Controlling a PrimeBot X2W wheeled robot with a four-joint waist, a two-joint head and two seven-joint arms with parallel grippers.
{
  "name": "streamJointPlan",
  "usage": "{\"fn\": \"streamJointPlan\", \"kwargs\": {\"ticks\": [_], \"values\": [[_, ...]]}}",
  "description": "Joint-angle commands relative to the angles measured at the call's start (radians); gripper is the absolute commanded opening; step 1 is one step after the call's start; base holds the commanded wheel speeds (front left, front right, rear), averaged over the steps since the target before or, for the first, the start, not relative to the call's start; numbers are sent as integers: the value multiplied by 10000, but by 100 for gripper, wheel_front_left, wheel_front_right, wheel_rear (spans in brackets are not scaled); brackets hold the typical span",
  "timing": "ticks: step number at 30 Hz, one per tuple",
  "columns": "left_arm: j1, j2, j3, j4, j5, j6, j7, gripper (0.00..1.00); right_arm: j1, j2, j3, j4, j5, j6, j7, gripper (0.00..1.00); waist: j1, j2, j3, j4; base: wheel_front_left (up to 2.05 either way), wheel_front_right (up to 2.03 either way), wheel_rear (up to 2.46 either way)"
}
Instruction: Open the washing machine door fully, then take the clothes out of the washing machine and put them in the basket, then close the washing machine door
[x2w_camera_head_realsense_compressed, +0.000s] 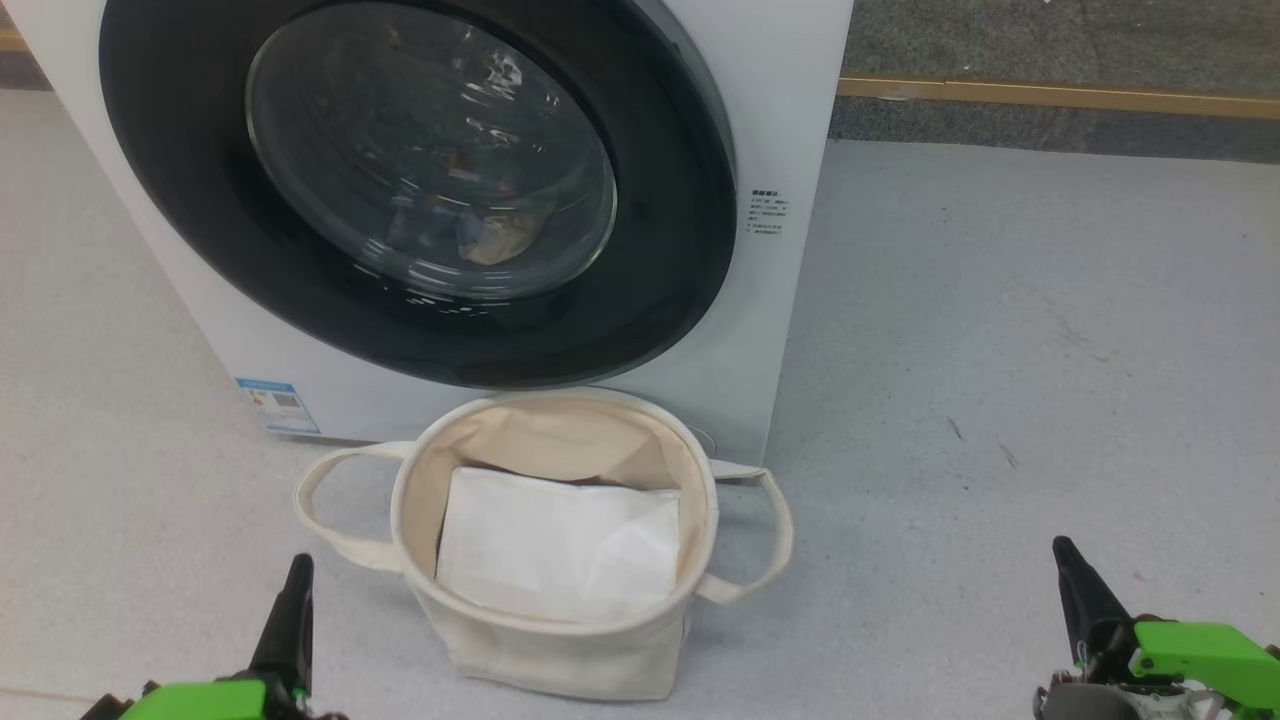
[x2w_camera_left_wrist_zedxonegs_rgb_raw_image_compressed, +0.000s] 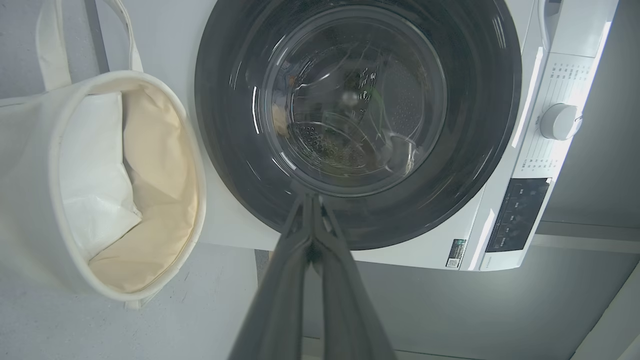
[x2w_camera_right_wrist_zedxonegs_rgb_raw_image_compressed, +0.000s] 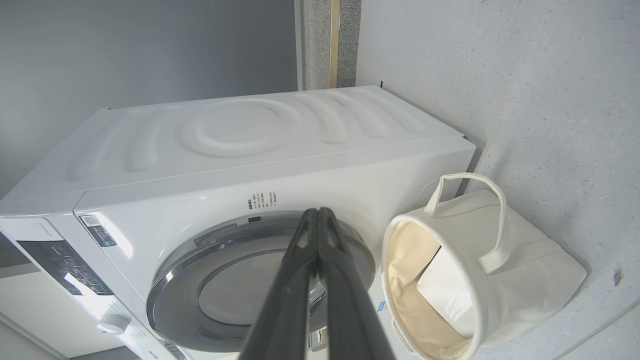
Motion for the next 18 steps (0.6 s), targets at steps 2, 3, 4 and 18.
{"fn": "streamJointPlan", "kwargs": {"ticks": [2, 3, 4, 18], "values": [[-442, 56, 333, -362, -34, -71, 77, 0, -502, -60, 200, -355, -30, 4, 73, 0, 0, 0, 0, 0, 0, 0, 0], [-442, 56, 333, -362, -34, -71, 77, 0, -502, -60, 200, -355, -30, 4, 73, 0, 0, 0, 0, 0, 0, 0, 0], [-442, 56, 333, -362, -34, -71, 77, 0, -502, -60, 200, -355, -30, 4, 73, 0, 0, 0, 0, 0, 0, 0, 0], [-442, 56, 333, -362, -34, -71, 77, 0, -502, -60, 200, -355, -30, 4, 73, 0, 0, 0, 0, 0, 0, 0, 0]]}}
